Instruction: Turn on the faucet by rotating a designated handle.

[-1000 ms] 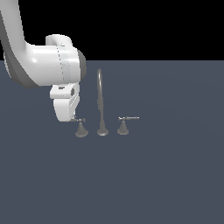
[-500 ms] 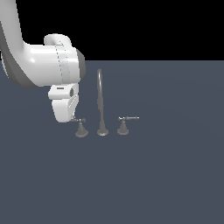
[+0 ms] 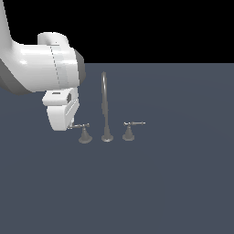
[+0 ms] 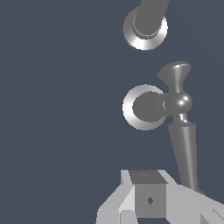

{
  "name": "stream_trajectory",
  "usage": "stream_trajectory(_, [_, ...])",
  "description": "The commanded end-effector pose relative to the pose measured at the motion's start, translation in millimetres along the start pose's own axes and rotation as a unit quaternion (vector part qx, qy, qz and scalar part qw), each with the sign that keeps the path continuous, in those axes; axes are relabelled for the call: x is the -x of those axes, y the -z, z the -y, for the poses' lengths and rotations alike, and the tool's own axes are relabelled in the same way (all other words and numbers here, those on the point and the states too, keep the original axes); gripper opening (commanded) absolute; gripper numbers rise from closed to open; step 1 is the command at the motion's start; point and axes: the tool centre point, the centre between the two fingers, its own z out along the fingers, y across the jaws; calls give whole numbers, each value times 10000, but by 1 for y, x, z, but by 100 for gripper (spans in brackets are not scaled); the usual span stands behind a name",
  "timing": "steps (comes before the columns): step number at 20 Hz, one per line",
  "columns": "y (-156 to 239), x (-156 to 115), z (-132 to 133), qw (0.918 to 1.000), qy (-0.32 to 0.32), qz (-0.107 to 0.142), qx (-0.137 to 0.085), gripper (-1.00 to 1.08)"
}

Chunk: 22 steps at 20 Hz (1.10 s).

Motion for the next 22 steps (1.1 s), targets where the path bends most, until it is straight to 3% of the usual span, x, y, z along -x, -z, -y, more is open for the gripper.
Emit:
stream_trajectory(1, [0, -1, -4, 10000, -4, -5, 8, -100])
stream_trajectory(16, [-3, -10, -55, 10000, 33, -16, 87, -100])
stream_trajectory(17, [0, 2, -49, 9999, 116, 26, 29, -100])
stream_trajectory(22, [-1, -21, -59, 10000, 82, 9, 54, -100])
